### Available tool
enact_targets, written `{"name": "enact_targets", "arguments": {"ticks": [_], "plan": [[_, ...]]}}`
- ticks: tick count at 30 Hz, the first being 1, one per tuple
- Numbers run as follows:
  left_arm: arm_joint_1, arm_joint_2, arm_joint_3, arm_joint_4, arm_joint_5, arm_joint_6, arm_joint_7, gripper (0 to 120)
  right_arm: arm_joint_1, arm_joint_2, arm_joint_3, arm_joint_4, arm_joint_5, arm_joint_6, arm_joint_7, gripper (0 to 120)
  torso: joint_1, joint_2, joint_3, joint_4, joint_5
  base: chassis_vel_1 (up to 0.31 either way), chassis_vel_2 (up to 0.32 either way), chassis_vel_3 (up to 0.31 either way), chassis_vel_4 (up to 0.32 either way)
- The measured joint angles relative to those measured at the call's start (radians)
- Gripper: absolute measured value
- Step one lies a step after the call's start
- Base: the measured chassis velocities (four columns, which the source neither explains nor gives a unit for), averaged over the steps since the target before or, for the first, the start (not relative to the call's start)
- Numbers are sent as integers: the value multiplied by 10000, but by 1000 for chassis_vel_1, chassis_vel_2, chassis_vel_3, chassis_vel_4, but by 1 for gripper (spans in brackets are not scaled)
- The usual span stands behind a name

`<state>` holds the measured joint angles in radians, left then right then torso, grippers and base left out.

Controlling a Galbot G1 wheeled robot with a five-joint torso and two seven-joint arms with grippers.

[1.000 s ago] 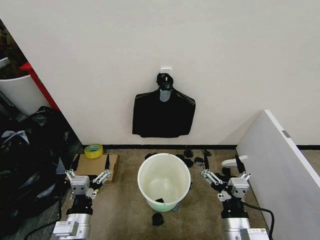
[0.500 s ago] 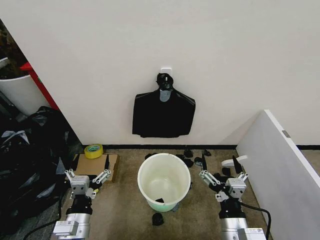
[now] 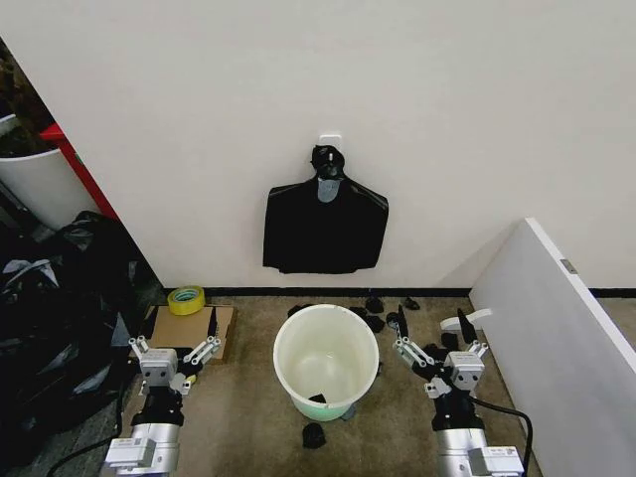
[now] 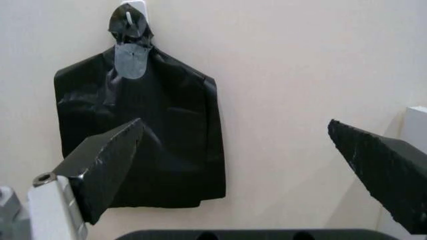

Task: Place the garbage bag over the trash bin.

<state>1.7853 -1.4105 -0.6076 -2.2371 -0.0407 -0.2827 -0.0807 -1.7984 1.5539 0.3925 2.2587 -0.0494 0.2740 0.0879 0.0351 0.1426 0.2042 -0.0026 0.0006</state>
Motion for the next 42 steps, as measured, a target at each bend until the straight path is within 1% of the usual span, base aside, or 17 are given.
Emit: {"name": "enact_targets", "arguments": {"ticks": [14, 17, 20, 25, 28, 31, 38, 41, 42], "plan": [[-58, 97, -35, -5, -112, -21, 23, 100, 462, -158, -6, -397, 341, -253, -32, 100, 0, 0, 0, 0, 0, 0, 0, 0, 0], [-40, 221, -32, -26, -188, -46, 49, 100, 1055, -339, -64, -717, 1153, -490, -148, 100, 0, 0, 0, 0, 0, 0, 0, 0, 0], [-39, 312, -14, -18, -247, -52, 52, 100, 1455, -487, -57, -901, 1569, -565, -285, 100, 0, 0, 1, 4, 2, 0, 0, 0, 0], [-289, 597, 193, 314, -378, -36, 92, 100, 2033, -899, 41, -1185, 2468, -712, -576, 100, 0, 0, 0, -4, 0, 0, 0, 0, 0], [-259, 602, 183, 326, -384, -41, 99, 100, 2353, -1039, -4, -1350, 2684, -785, -674, 100, 0, -1, 1, -1, -1, 0, 0, 0, 0], [-160, 547, 71, 266, -385, -60, 108, 100, 3115, -1301, -216, -1740, 3272, -1020, -873, 100, 0, -2, 1, 2, 1, 0, 0, 0, 0], [2, 452, -130, 130, -343, -76, 117, 100, 4301, -1711, -782, -2434, 4398, -1424, -1054, 100, 1, -2, 1, 0, 0, 0, 0, 0, 0], [61, 401, -200, 126, -304, -106, 119, 100, 4929, -1799, -1126, -2720, 4887, -1601, -1156, 100, 0, -2, 1, 0, -1, 0, 0, 0, 0], [61, 401, -200, 126, -304, -106, 119, 100, 4929, -1799, -1126, -2720, 4887, -1601, -1156, 100, 0, -2, 1, 0, -1, 0, 0, 0, 0]]}}
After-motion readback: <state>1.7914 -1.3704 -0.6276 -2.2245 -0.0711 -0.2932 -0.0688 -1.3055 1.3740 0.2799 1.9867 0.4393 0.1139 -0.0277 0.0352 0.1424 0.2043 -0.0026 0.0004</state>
